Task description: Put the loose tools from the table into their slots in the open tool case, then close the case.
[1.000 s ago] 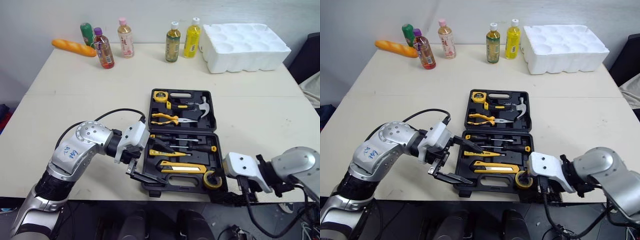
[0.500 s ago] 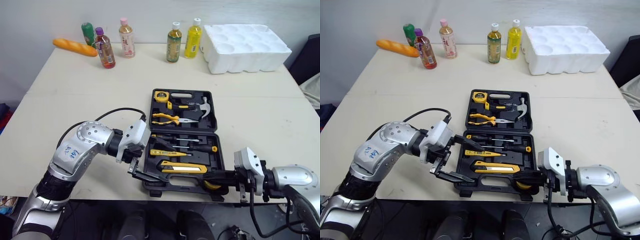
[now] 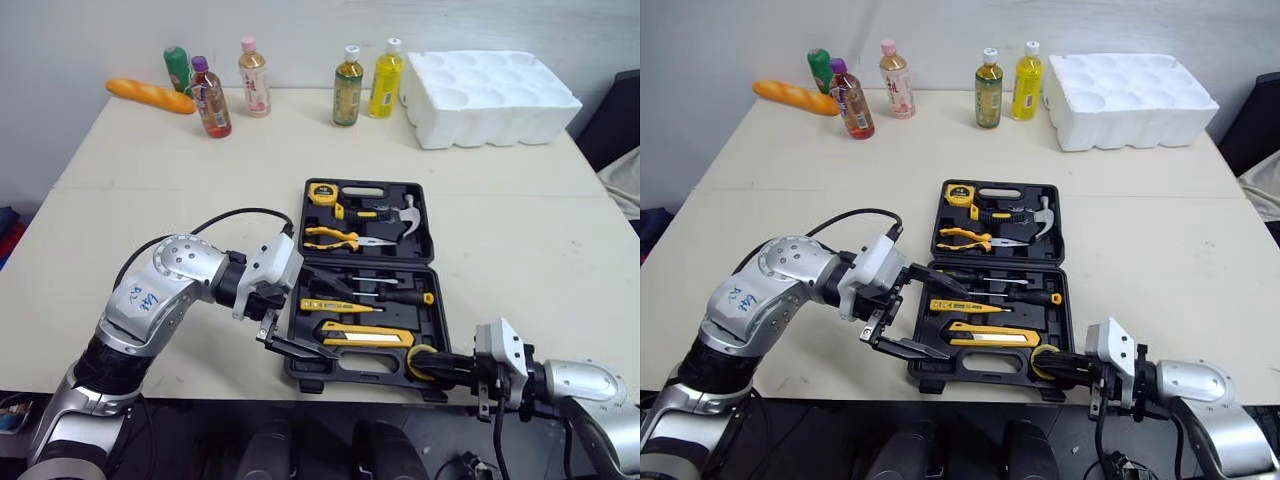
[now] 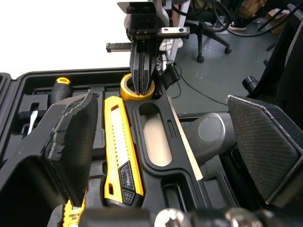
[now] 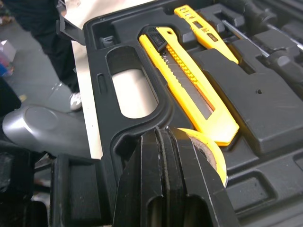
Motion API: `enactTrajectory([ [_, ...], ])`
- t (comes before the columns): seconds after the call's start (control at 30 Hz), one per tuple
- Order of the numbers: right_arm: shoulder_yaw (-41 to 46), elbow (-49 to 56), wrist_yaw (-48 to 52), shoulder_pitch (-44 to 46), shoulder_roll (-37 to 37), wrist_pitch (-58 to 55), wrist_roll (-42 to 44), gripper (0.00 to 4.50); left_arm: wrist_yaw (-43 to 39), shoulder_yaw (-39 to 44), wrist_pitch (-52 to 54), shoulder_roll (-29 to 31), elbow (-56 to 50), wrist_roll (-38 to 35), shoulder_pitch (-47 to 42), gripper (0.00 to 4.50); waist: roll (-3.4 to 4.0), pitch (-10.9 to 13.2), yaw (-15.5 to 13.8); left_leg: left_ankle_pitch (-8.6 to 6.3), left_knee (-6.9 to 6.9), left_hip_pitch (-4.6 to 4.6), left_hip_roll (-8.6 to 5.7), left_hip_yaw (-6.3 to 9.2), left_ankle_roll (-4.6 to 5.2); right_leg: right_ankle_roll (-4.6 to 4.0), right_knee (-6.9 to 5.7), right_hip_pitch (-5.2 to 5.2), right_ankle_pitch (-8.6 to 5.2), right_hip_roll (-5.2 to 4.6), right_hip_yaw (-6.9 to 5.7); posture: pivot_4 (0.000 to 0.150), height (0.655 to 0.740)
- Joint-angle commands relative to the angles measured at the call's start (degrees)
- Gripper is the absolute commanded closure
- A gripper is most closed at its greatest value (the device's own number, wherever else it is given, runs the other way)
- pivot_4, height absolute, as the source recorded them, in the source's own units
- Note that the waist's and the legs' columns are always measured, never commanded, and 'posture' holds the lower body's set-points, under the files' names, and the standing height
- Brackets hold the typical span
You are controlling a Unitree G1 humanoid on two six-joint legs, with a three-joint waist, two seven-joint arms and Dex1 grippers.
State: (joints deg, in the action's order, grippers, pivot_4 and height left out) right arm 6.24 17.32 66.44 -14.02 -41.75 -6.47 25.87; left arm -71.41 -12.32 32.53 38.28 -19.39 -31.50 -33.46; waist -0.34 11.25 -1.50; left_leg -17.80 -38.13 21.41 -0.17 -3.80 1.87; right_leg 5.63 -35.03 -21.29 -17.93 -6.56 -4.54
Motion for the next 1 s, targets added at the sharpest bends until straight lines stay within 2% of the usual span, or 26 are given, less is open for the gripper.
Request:
enactTrajectory([
  [0.03, -1.47, -4.17, -0.93, -3.41, 0.49, 0.98, -3.26, 4.47, -0.46, 0.68, -0.67, 0.37, -0.21, 0.00, -0.86, 0.00, -0.13, -0.08, -0.01, -0.01, 0.01, -0.02, 0.00, 0.02, -0.01, 0.00, 0.03, 0.03, 0.00, 0.00, -0.01, 0.150, 0.7384],
  [0.3, -2.96, -4.18, -2.66, -2.25, 1.25, 0.01, -1.67, 4.47, -0.10, 0.77, -0.41, 0.12, -0.05, -0.18, -0.79, 0.00, -0.55, -0.34, 0.17, -0.07, 0.04, -0.23, 0.09, 0.07, -0.08, -0.03, 0.10, 0.24, -0.02, -0.01, -0.01, 0.150, 0.7384],
  [0.5, -2.22, 0.15, -2.96, -1.05, -0.55, -4.63, 1.15, 4.47, 0.37, 1.06, -0.18, -0.29, 0.49, -0.44, -0.71, 0.00, -0.57, -0.35, 0.16, -0.13, 0.06, -0.23, 0.14, 0.11, -0.11, -0.09, 0.11, 0.22, -0.05, -0.01, -0.01, 0.150, 0.7384],
  [0.67, 5.69, 9.90, -4.60, 1.79, -7.12, -15.61, 10.76, 4.47, 2.99, 3.67, 1.00, 0.50, -0.14, -1.10, 1.54, 0.00, -0.39, -0.24, 0.13, -0.14, 0.06, -0.08, 0.14, 0.11, -0.09, -0.12, 0.09, 0.05, -0.06, -0.05, -0.01, 0.150, 0.7384],
  [0.8, 14.06, 9.39, -4.39, 7.23, -14.11, -23.43, 16.96, 4.47, 5.39, 8.24, 1.13, 3.05, 1.73, -0.06, 4.95, 0.00, -0.22, -0.14, 0.34, -0.13, 0.04, 0.01, 0.12, 0.07, -0.06, -0.11, 0.05, -0.08, -0.06, -0.07, 0.03, 0.150, 0.7384],
  [0.87, 15.81, 6.30, -3.22, 9.55, -17.84, -25.27, 16.12, 4.47, 6.44, 10.90, 0.35, 4.61, 4.77, 1.08, 6.54, 0.00, -0.11, -0.07, 0.34, -0.13, 0.07, 0.01, 0.14, 0.08, -0.07, -0.12, 0.03, -0.11, -0.07, -0.06, -0.02, 0.150, 0.7384],
  [0.97, 12.96, 0.26, -2.58, 13.33, -21.67, -24.02, 10.34, 4.47, 7.16, 13.35, -3.26, 6.19, 11.32, 3.52, 7.35, 0.00, -0.10, -0.06, 0.18, -0.12, 0.12, 0.02, 0.14, 0.08, -0.07, -0.17, 0.02, -0.15, -0.09, -0.05, -0.06, 0.150, 0.7384],
  [1.0, 10.75, -2.57, -3.11, 15.57, -22.33, -23.70, 8.04, 4.49, 7.31, 13.63, -4.81, 6.42, 13.83, 4.56, 7.14, 0.24, -0.10, -0.06, 0.08, -0.13, 0.11, 0.03, 0.13, 0.07, -0.06, -0.17, 0.02, -0.16, -0.09, -0.06, -0.06, 0.150, 0.7384],
])
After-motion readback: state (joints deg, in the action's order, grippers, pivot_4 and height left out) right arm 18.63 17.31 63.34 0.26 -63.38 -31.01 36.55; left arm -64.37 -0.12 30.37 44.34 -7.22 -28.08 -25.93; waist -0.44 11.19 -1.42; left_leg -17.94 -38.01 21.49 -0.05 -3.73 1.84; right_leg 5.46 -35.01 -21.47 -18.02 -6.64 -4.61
